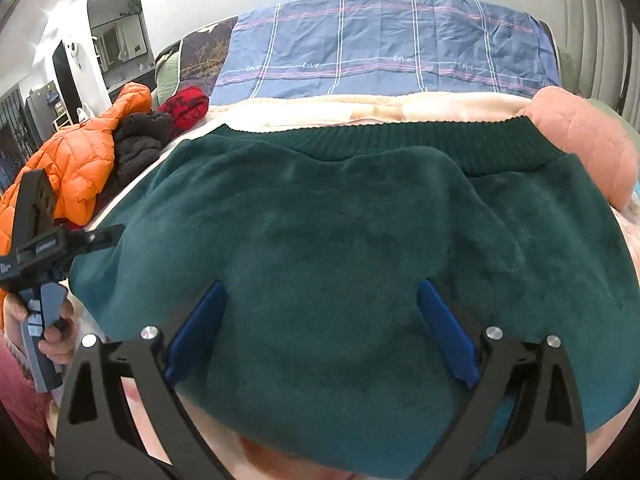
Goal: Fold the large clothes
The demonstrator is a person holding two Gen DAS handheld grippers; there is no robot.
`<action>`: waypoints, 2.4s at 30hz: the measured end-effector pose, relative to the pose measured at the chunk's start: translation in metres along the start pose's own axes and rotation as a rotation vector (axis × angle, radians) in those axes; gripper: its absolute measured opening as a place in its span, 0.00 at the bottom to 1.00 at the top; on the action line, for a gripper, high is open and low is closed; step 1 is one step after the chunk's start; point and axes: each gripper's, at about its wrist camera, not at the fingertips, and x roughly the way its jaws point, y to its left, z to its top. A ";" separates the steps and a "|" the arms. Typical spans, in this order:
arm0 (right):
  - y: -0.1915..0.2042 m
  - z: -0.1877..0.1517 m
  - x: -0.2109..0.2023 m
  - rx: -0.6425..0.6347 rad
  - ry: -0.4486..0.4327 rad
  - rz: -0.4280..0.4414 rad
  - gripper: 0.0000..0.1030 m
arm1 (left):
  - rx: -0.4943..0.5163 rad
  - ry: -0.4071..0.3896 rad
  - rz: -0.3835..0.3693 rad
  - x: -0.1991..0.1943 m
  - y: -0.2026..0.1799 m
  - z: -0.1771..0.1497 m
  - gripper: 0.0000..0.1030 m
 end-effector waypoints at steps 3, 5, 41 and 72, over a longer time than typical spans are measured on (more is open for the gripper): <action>-0.003 -0.002 -0.001 0.007 -0.009 0.006 0.95 | -0.026 -0.050 0.020 -0.014 -0.006 0.004 0.39; -0.005 -0.004 -0.004 0.017 -0.010 0.017 0.95 | -0.008 -0.100 0.038 -0.030 -0.020 0.011 0.19; -0.028 0.001 -0.050 0.201 -0.169 0.176 0.48 | -0.300 -0.141 -0.016 -0.025 -0.002 -0.026 0.37; -0.229 -0.039 -0.190 0.533 -0.347 0.147 0.46 | 1.172 -0.068 -0.040 0.078 -0.441 -0.132 0.32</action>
